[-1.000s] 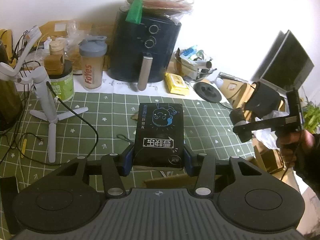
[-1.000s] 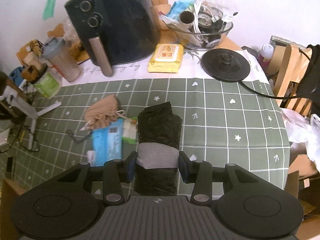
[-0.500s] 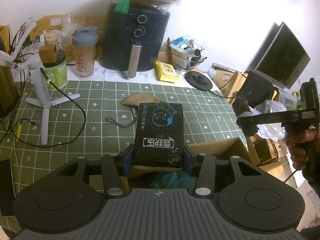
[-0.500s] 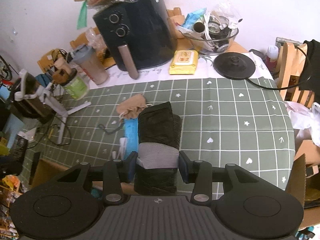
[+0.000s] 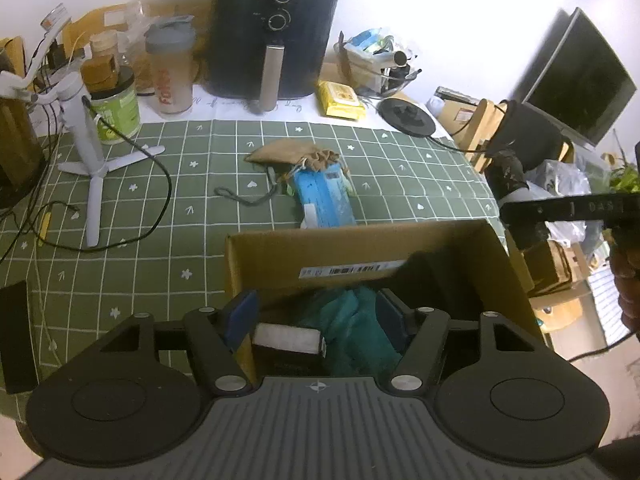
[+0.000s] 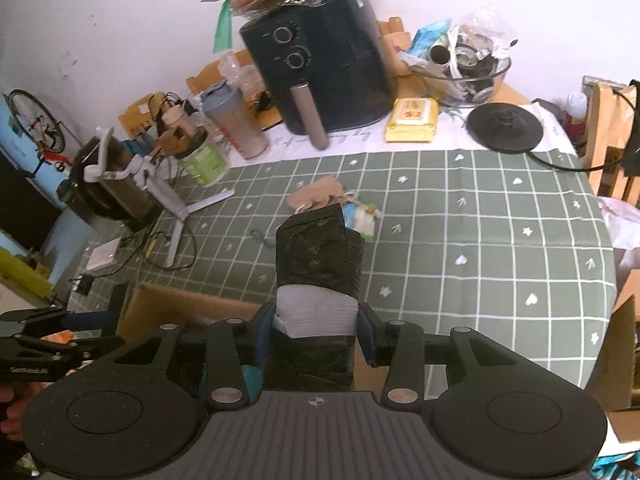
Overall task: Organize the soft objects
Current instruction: 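Lower the black packet into the box and open the left tool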
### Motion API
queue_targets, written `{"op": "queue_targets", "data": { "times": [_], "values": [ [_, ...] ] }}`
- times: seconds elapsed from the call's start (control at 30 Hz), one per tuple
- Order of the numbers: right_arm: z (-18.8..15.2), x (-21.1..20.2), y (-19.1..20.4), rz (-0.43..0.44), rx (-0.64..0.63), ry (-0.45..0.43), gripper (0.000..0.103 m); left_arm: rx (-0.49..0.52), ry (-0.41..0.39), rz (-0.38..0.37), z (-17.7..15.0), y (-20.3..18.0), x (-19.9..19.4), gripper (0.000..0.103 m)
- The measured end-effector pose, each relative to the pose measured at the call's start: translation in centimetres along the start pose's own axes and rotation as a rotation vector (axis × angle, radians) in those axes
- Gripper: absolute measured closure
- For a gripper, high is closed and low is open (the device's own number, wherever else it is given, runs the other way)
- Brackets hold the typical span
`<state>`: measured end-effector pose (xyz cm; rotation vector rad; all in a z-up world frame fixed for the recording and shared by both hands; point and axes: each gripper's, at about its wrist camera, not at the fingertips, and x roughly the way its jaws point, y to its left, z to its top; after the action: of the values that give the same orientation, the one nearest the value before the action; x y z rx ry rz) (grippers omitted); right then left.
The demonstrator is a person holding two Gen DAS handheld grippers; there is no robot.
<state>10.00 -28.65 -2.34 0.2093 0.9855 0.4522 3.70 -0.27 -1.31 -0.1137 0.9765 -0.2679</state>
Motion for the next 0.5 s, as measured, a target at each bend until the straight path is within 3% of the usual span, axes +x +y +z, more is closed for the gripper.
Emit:
{"op": "queue_targets", "data": {
  "times": [0.5],
  "values": [
    [-2.5, 0.1, 1.5, 0.082, -0.006, 0.050, 0.057, -0.048, 0.002, 0.052, -1.5, -0.4, -1.2, 0.039]
  ]
}}
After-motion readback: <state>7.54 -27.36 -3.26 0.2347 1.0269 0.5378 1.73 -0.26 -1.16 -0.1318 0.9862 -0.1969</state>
